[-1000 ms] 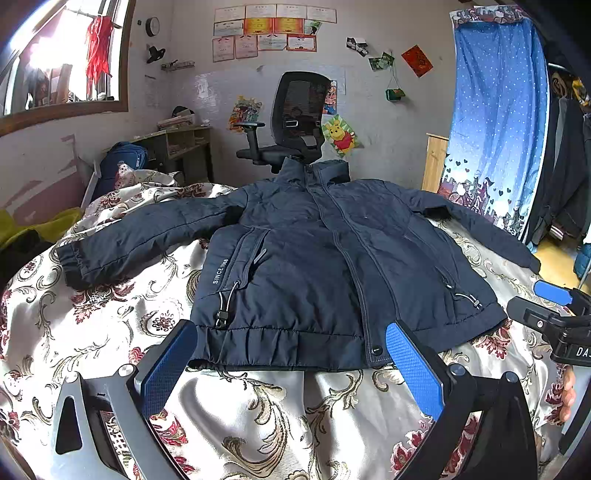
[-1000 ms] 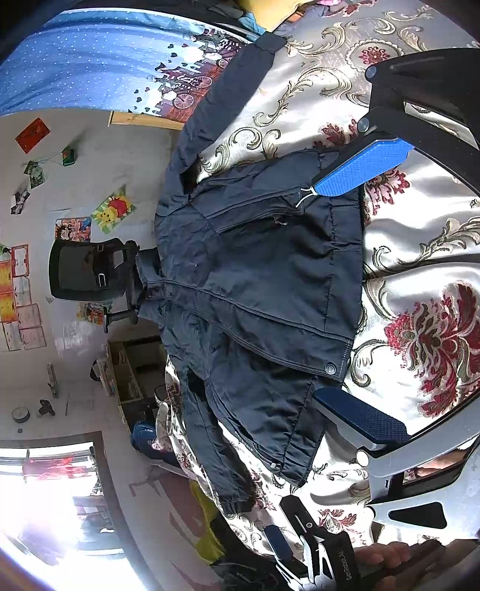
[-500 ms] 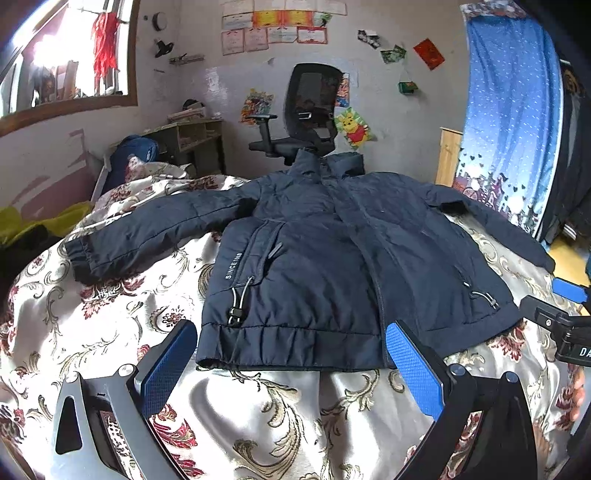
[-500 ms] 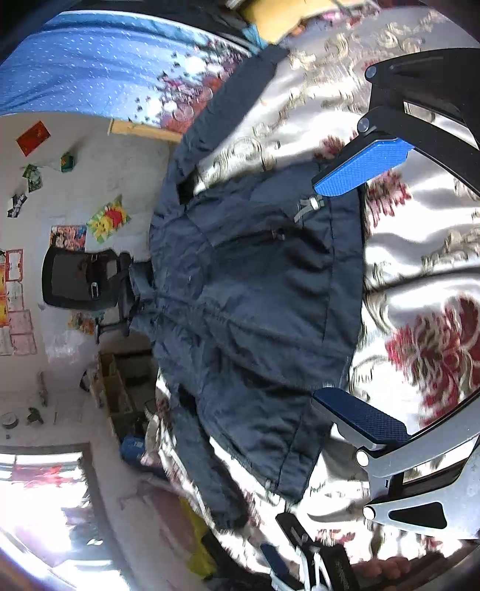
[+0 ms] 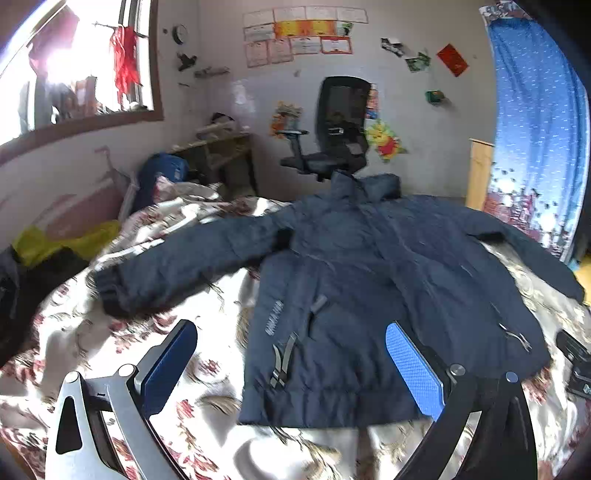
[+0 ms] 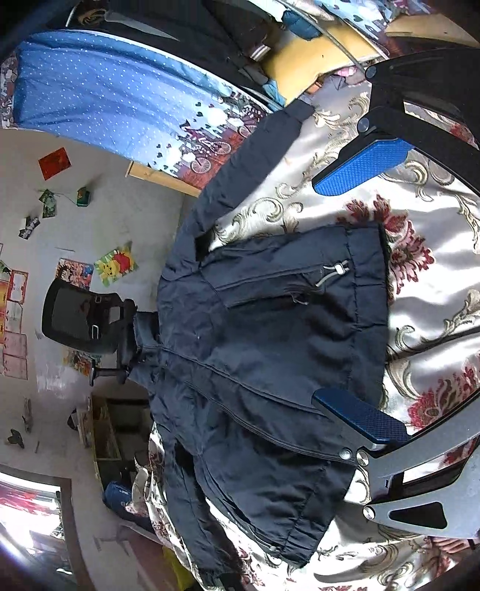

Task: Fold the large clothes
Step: 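Move both tools forward over the navy jacket body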

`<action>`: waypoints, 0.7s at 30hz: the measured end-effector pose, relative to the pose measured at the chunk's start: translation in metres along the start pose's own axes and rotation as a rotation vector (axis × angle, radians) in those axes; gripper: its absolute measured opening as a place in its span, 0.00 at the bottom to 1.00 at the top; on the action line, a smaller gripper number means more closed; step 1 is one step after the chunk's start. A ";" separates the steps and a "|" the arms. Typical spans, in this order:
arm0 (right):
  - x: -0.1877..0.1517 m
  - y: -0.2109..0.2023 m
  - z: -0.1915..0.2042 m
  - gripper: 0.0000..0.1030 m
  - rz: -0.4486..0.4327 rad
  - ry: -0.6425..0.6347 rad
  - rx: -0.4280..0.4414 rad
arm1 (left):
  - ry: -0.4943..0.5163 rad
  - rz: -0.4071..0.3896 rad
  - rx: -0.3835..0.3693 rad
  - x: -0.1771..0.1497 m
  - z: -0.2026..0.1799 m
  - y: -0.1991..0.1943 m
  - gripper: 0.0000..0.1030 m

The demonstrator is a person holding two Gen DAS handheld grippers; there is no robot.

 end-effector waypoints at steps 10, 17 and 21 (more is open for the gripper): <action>0.047 0.000 0.020 0.99 -0.057 -0.093 0.027 | 0.107 -0.031 0.104 0.055 0.009 0.012 1.00; 0.062 0.022 0.021 0.99 -0.047 -0.036 0.069 | 0.210 -0.036 0.114 0.093 -0.003 0.028 1.00; 0.064 0.053 0.005 0.99 -0.008 0.055 0.090 | 0.268 0.003 0.147 0.114 -0.009 0.047 1.00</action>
Point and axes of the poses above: each gripper's, at about its wrist camera, not at the fingertips, and y roughly the way its jaws point, z to its left, x to its top, the point moved 6 cm from there along y, roughly the way its jaws point, and after that the axes turned 15 degrees about y, right-handed, at the moved point
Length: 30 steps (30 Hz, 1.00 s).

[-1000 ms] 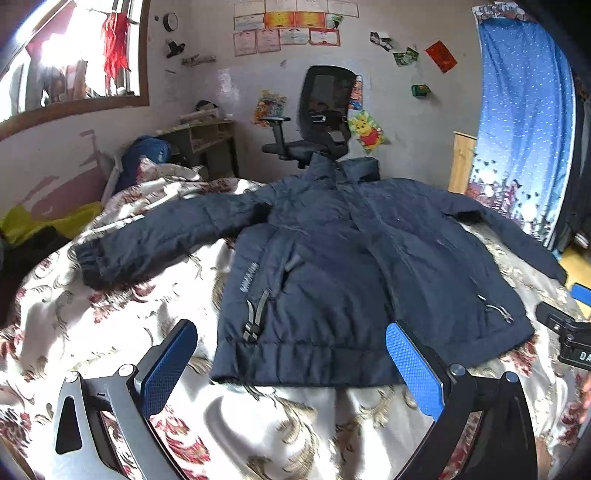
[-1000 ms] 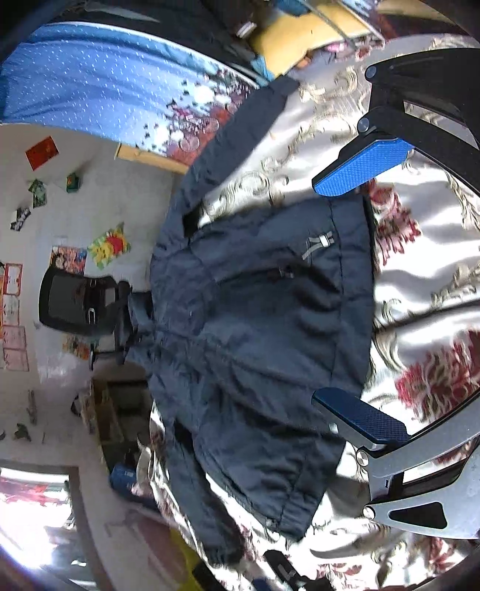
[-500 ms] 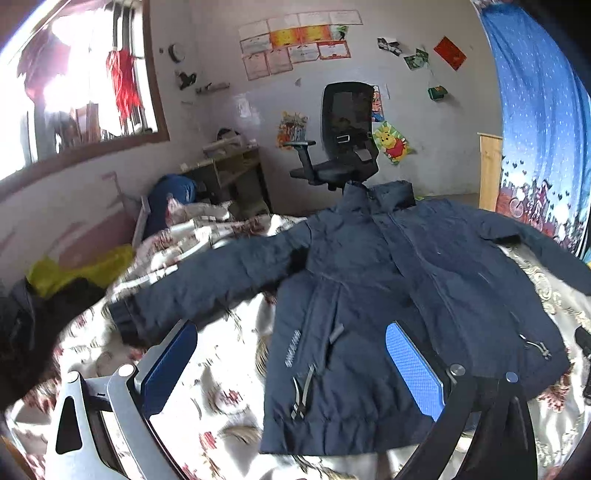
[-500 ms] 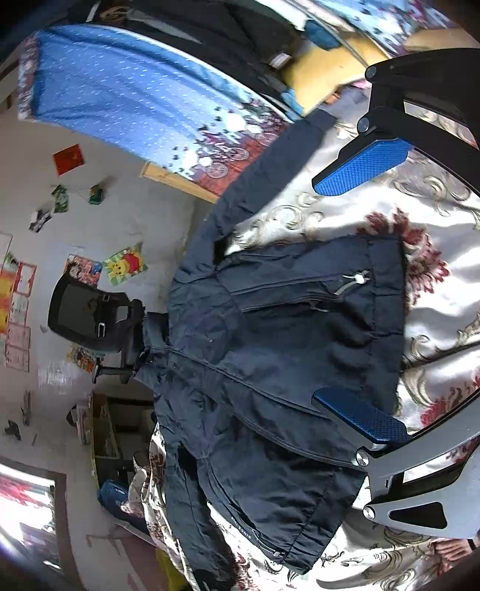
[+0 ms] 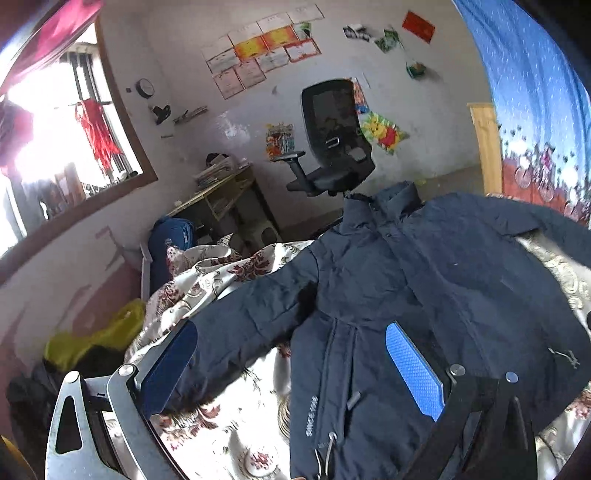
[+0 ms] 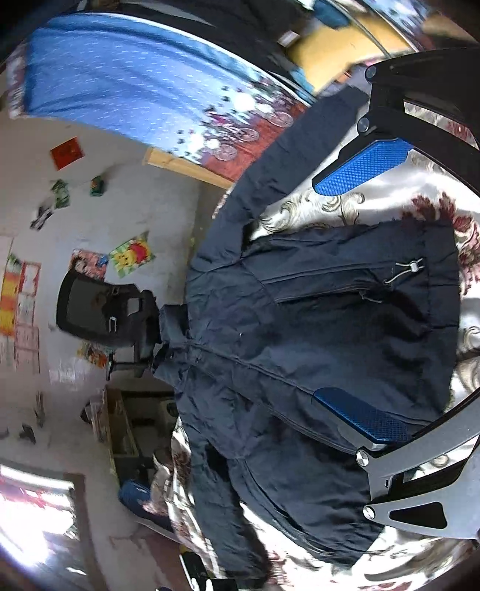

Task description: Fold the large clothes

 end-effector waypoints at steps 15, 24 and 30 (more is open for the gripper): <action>0.032 0.110 -0.060 0.99 0.115 0.138 -0.043 | -0.103 0.094 -0.001 0.040 -0.037 0.101 1.00; 0.056 0.141 -0.079 0.99 0.294 0.107 -0.133 | -0.090 0.103 -0.083 0.059 -0.084 0.145 1.00; 0.037 0.158 -0.116 0.99 0.280 0.449 -0.016 | -0.085 0.091 -0.155 0.086 -0.127 0.166 1.00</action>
Point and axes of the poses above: each gripper's, at about its wrist camera, not at the fingertips, and y roughly the way its jaws point, z to its left, x to its top, the point moved 6 cm from there along y, roughly the way its jaws point, and after that the axes turned 15 degrees about y, right-handed, at the moved point
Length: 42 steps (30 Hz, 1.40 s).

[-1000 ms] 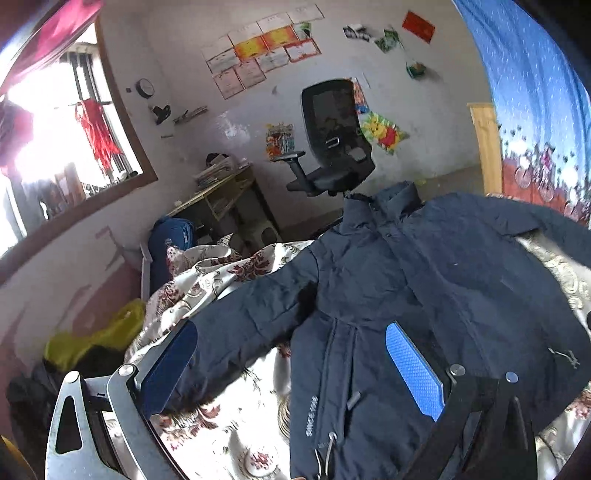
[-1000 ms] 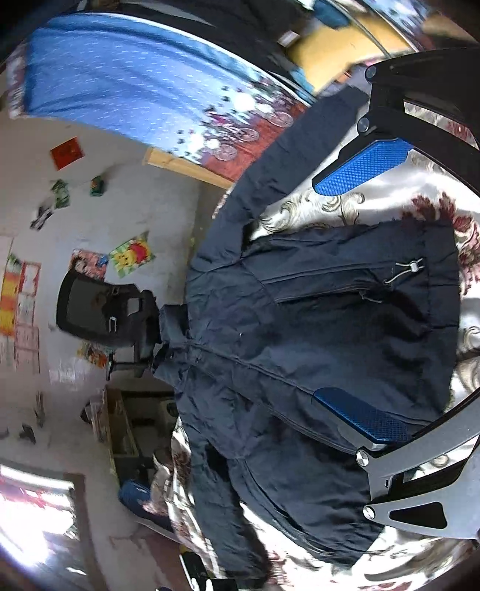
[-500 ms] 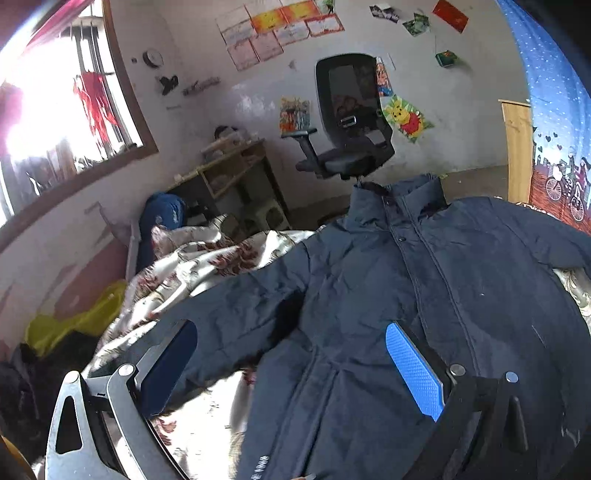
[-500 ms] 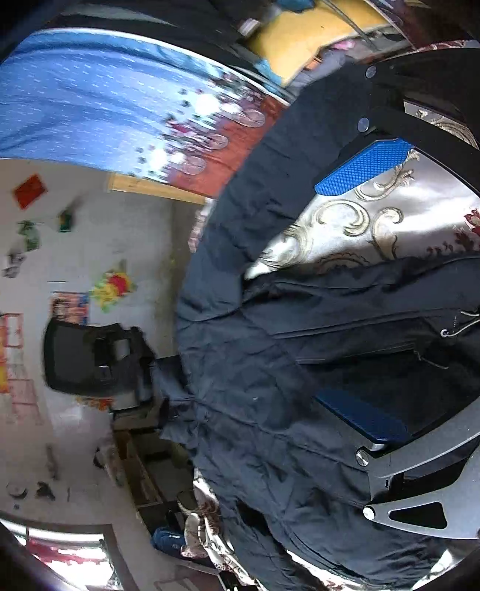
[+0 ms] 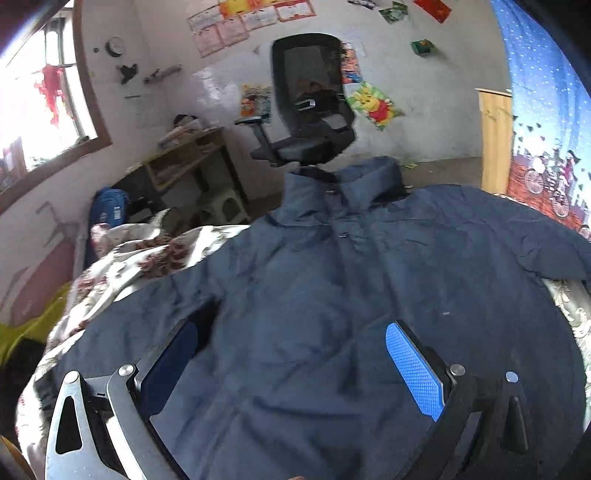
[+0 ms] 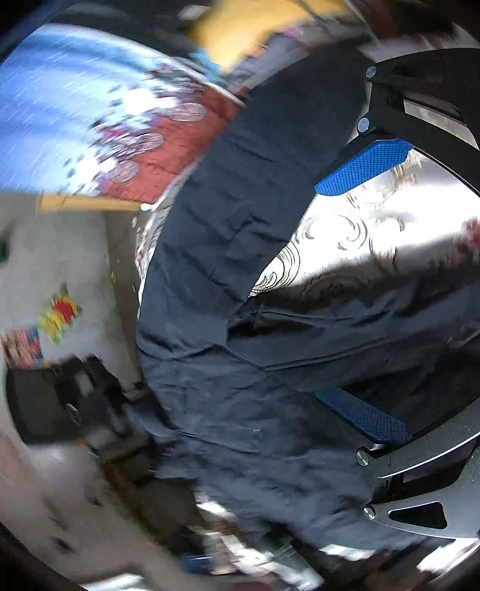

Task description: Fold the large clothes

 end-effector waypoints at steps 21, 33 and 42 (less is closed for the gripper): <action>0.012 0.060 -0.153 0.41 -0.126 0.809 0.140 | 0.004 0.055 -0.310 0.077 -0.150 0.098 1.00; 0.057 0.030 -0.162 0.02 -0.258 0.588 0.022 | 0.043 0.127 -0.378 0.081 -0.194 0.144 1.00; 0.118 -0.057 -0.078 0.01 -0.556 0.117 -0.012 | 0.074 0.095 -0.355 0.075 -0.144 0.122 1.00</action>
Point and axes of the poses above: each gripper's, at about its wrist camera, not at the fingertips, and y roughly the way its jaws point, z to its left, x to its top, the point moved 6 cm from there along y, roughly the way its jaws point, and after that the axes turned 15 degrees about y, right-handed, at the moved point
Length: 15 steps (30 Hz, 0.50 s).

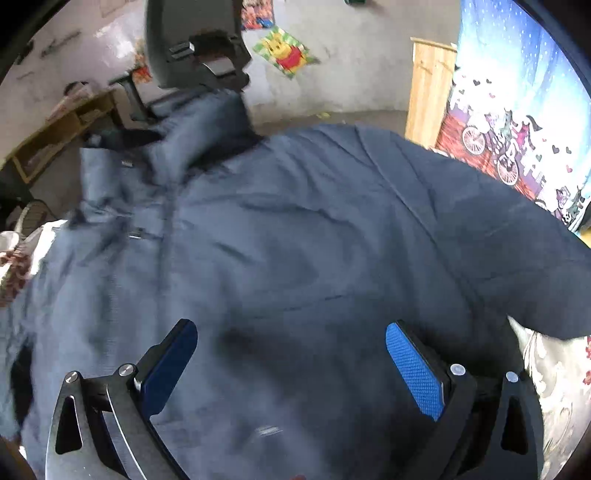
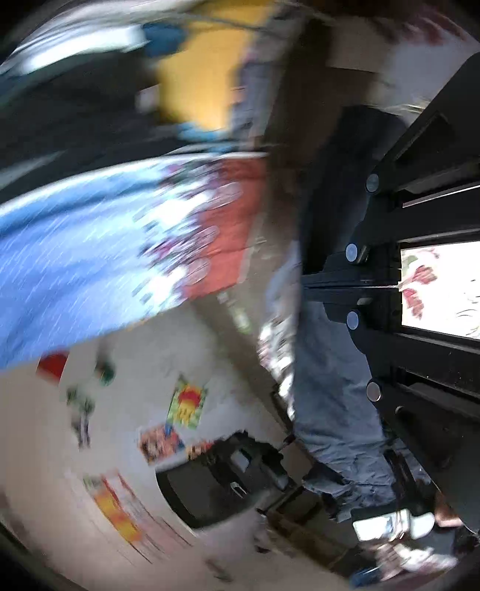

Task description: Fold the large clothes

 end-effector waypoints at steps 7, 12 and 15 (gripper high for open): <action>0.014 -0.022 0.137 0.01 0.006 -0.349 0.231 | -0.090 -0.030 0.035 -0.029 0.080 -0.049 1.00; -0.018 -0.004 0.112 0.15 0.242 -0.113 0.248 | -0.181 -0.001 0.040 -0.052 0.122 -0.060 1.00; -0.044 0.012 0.060 0.74 0.340 0.140 0.207 | -0.202 0.021 0.040 -0.061 0.133 -0.062 1.00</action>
Point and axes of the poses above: each gripper's, at about its wrist camera, not at the fingertips, and y roughly the way its jaws point, z to its left, x to its top, the point moved 6 cm from there along y, roughly the way its jaws point, and after that the axes turned 15 degrees about y, right-handed, at the moved point
